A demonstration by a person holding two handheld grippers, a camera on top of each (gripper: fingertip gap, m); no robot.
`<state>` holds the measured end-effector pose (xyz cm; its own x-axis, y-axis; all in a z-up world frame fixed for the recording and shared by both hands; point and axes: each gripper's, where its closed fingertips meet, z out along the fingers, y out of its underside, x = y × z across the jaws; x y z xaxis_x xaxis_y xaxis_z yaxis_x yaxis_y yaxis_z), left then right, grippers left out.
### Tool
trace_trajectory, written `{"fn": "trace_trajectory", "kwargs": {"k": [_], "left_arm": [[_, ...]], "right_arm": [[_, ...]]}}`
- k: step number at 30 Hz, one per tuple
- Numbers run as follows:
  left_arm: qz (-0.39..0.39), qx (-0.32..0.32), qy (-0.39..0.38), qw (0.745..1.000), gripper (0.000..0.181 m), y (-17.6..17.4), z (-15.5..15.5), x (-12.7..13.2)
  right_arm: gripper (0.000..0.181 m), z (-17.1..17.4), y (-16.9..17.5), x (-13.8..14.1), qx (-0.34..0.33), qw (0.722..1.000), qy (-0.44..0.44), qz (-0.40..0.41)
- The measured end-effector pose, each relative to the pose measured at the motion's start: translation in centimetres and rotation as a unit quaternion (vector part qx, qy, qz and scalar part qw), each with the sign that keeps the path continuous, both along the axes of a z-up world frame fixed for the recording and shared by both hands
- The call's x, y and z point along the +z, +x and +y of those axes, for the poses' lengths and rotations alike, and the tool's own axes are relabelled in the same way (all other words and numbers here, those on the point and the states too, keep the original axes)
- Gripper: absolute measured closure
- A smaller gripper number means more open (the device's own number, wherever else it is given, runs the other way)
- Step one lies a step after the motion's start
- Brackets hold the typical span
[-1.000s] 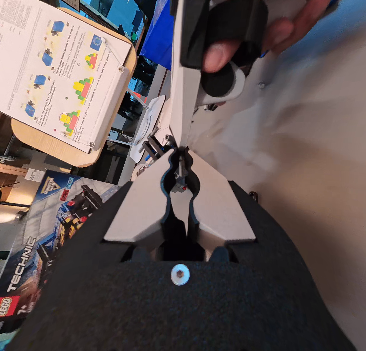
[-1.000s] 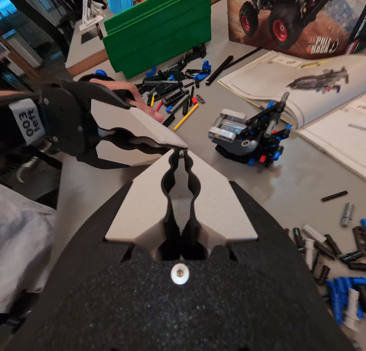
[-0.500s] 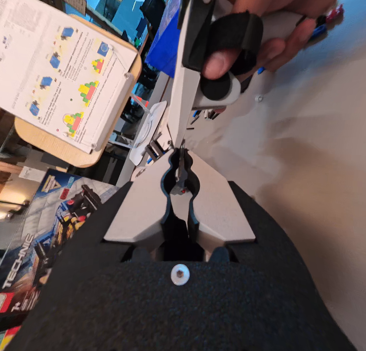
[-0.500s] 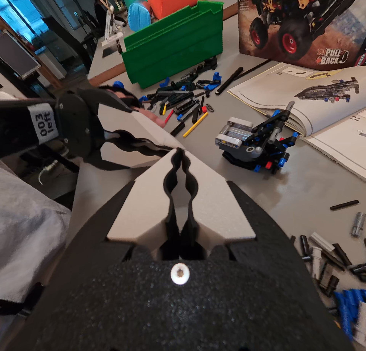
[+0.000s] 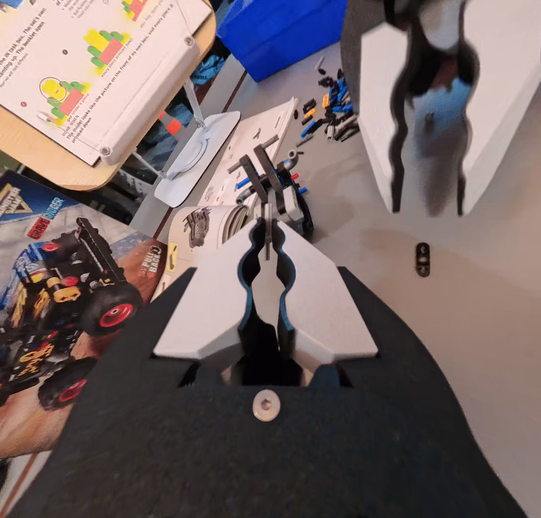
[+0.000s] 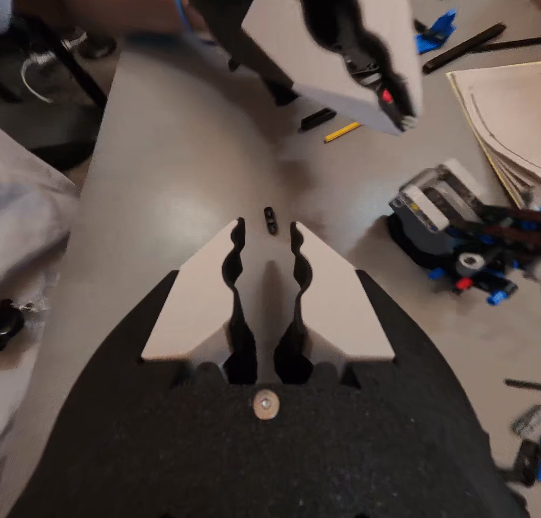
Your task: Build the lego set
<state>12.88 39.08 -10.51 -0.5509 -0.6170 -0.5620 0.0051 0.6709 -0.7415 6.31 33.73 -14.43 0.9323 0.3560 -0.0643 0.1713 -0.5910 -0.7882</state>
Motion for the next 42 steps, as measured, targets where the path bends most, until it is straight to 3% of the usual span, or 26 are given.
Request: {"fn": "trace_trajectory", "kwargs": {"k": [5,10,23,34,37,42], "left_arm": [[0.046,-0.043,-0.087,0.994,0.179,-0.7,0.2,0.9],[0.05,-0.044,-0.127,0.99,0.179,-0.4,0.7,1.3],[0.064,-0.064,-0.119,0.989,0.178,-0.8,0.1,0.6],[0.08,-0.098,-0.123,0.984,0.179,-1.6,-0.8,0.2],[0.1,-0.121,-0.168,0.973,0.179,-2.0,-1.2,0.7],[0.139,-0.149,-0.23,0.952,0.179,-2.9,-2.9,1.1]], "right_arm": [[0.16,1.3,-0.7,-1.6,0.066,0.992,-0.049,-0.1],[0.166,2.0,-0.8,-2.2,0.092,0.986,-0.073,-0.122],[0.167,1.1,-0.4,-2.9,0.079,0.989,-0.083,-0.093],[0.175,1.3,0.1,-3.1,0.097,0.983,-0.058,-0.143],[0.176,1.1,1.0,-1.0,0.064,0.993,-0.005,-0.094],[0.176,0.3,4.1,6.9,-0.01,0.984,0.166,0.069]]}}
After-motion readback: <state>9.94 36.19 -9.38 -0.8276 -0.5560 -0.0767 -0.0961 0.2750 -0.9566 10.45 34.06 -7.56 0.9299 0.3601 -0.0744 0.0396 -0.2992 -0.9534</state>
